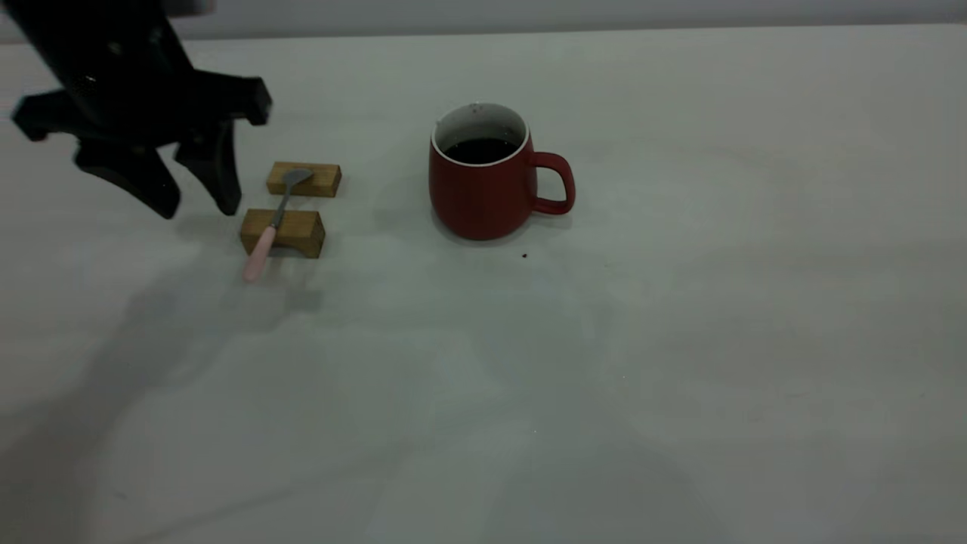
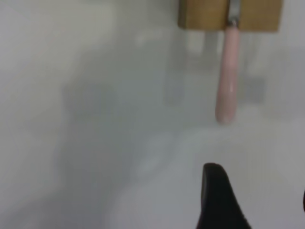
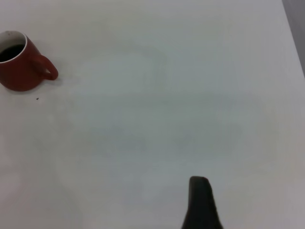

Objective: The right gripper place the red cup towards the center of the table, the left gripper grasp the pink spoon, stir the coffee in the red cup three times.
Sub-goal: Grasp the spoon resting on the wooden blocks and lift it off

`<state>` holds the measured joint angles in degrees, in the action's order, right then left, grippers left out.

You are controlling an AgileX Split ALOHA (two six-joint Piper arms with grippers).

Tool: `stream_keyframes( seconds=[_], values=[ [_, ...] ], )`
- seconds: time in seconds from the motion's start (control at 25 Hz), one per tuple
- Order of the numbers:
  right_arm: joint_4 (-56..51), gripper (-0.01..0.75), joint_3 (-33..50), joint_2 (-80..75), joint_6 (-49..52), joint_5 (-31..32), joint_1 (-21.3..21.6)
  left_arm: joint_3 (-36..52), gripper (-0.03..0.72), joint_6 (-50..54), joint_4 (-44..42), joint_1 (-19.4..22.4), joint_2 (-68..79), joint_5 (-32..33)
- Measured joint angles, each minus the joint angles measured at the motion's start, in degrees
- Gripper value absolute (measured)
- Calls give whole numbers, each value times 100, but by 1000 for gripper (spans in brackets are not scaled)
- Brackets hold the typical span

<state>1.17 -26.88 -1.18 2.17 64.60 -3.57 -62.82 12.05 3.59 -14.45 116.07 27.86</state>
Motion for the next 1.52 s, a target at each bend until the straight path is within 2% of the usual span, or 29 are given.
stream_keyframes(
  seconds=[0.36, 1.0, 1.12, 1.24, 1.36, 1.52],
  values=[
    [0, 591, 0, 0, 5, 0, 0, -665, 492, 6, -17, 0, 856, -92],
    [0, 591, 0, 0, 10, 0, 0, -1005, 487, 22, -1, -24, 1835, -577],
    [0, 591, 0, 0, 10, 0, 0, -1062, 436, 33, -1, -40, 1864, -577],
    [0, 591, 0, 0, 10, 0, 0, -1071, 301, 71, 3, -40, 1864, -563],
    [0, 591, 0, 0, 10, 0, 0, -1071, 134, 76, 3, -40, 1864, -518],
    [0, 591, 0, 0, 10, 0, 0, -1071, 128, 76, 11, -40, 1712, -331]
  ],
)
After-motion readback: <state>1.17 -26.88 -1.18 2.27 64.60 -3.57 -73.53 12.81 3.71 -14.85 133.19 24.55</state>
